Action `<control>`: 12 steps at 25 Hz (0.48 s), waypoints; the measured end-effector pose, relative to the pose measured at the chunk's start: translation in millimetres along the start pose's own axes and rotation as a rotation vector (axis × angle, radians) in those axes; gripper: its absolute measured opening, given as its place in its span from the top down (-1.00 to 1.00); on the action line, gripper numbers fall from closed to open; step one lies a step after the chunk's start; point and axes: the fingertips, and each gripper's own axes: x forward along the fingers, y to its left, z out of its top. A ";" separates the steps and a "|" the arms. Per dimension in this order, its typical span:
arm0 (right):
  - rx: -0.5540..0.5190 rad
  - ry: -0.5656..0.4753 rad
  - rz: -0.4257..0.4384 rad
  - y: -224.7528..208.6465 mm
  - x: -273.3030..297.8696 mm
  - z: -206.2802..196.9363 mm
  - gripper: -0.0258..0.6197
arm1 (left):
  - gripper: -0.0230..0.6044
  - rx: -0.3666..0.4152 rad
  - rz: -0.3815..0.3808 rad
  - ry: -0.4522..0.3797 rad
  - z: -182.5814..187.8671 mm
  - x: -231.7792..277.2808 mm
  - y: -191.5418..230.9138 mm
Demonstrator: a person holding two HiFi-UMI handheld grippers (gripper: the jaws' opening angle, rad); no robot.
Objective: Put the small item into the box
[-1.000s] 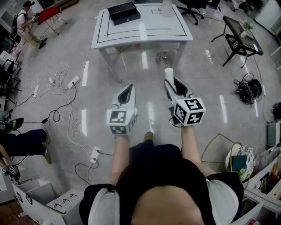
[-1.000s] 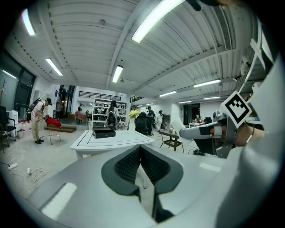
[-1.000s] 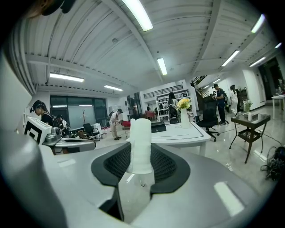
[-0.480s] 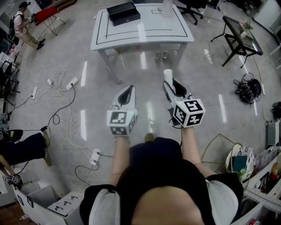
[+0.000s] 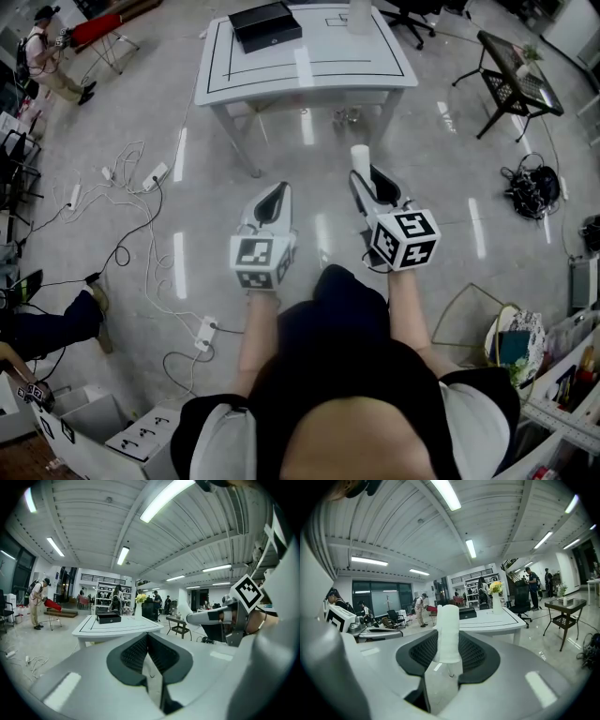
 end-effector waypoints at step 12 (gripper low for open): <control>0.002 0.031 0.011 10.3 13.2 -5.5 0.50 | 0.90 -0.026 0.003 0.013 -5.5 -3.2 15.1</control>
